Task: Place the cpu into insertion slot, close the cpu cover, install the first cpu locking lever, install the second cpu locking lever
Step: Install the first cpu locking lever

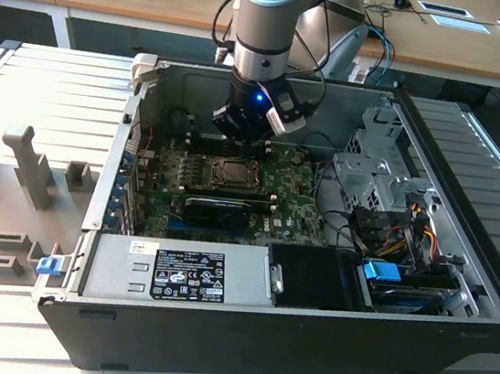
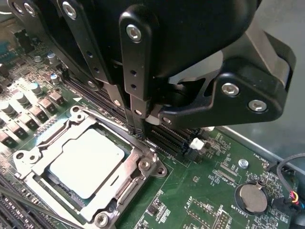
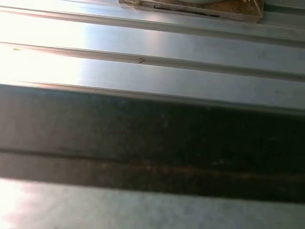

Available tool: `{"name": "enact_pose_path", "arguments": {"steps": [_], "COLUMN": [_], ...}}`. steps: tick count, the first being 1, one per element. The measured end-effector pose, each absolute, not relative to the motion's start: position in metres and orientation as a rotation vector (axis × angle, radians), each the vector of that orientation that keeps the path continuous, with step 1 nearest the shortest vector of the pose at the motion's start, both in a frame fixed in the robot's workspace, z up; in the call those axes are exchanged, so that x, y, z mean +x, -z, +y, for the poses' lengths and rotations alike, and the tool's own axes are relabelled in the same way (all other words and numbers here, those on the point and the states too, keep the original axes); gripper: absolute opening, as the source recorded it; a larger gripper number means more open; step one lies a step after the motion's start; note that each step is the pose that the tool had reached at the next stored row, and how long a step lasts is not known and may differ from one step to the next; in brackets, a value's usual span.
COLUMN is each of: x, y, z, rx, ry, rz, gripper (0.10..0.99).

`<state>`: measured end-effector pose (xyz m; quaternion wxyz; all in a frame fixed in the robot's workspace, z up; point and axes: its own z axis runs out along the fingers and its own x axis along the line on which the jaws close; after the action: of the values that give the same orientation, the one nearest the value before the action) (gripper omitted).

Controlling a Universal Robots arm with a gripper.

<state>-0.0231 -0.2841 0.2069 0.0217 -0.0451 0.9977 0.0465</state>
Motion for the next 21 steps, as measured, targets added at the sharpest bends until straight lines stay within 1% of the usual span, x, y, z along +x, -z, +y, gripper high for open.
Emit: {"name": "enact_pose_path", "arguments": {"steps": [11, 15, 21], "x": [-0.0222, -0.0224, -0.0222], "y": [-0.2015, -0.1998, -0.2003], "z": [-0.2867, -0.2877, -0.2876], "rx": [-0.134, -0.133, -0.133], "ry": [-0.144, -0.171, -0.176], "rz": [3.092, 3.09, 3.089], "gripper": [0.106, 0.106, 0.106]}}
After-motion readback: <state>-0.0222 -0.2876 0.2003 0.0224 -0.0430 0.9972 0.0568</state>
